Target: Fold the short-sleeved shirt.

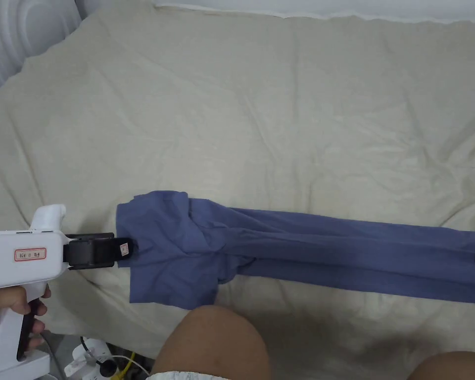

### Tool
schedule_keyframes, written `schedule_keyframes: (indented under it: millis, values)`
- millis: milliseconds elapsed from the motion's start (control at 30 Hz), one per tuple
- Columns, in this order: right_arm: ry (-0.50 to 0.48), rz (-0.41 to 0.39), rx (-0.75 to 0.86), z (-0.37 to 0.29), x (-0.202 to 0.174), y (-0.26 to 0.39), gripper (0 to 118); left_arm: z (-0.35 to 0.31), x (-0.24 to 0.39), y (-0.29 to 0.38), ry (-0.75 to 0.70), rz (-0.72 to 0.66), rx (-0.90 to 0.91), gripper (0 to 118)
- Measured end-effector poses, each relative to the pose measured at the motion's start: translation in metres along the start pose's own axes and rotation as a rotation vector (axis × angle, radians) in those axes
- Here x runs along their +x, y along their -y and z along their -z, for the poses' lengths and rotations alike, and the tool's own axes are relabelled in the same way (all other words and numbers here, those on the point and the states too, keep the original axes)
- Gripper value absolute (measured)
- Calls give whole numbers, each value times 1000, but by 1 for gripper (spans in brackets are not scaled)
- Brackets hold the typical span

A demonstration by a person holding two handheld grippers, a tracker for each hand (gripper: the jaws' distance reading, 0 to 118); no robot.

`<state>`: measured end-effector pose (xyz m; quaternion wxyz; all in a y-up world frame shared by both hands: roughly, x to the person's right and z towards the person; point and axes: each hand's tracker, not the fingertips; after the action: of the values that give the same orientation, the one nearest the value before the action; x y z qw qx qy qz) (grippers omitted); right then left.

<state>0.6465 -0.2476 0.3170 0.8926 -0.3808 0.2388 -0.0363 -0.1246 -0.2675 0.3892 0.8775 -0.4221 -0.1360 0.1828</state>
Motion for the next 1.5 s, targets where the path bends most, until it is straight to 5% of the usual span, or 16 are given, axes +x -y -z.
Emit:
schedule_keyframes:
  millis: [233, 267, 300, 333, 400, 633, 1033, 1067, 1100, 1167, 1200, 1500]
  values:
    - [-7, -30, 74, -39, 3, -25, 79, -45, -16, -15, -14, -38, 69, 97]
    - [-21, -40, 91, -42, 5, -28, 64, -48, -16, -16, -10, -34, 69, 96]
    - [-20, -63, 110, -46, 5, -30, 26, -49, -14, -16, -12, -19, 75, 84]
    - [7, -110, 128, -50, -1, -33, 1, -50, -13, -18, -20, -6, 82, 64]
    - [-10, -101, 123, -57, -14, -36, 0, -47, -11, -21, -35, 3, 89, 0]
    - [-44, -146, 123, -69, -47, -44, 0, -24, -18, -30, 41, -30, 68, 0]
    - [-6, -158, 58, -50, -32, -45, 0, 19, -59, -41, 198, -184, 34, 0]
    - [-5, -157, 52, -47, -30, -44, 0, 20, -63, -41, 218, -189, 45, 6]
    - [1, -159, 45, -44, -30, -44, 0, 21, -69, -41, 250, -206, 56, 27]
    - [6, -161, 28, -38, -29, -44, 0, 27, -77, -40, 279, -262, 41, 87]
    - [8, -163, 21, -35, -27, -42, 0, 30, -81, -40, 329, -282, 27, 102]
    - [8, -176, -8, -18, -42, -58, 0, 51, -95, -38, 480, -368, -17, 102]
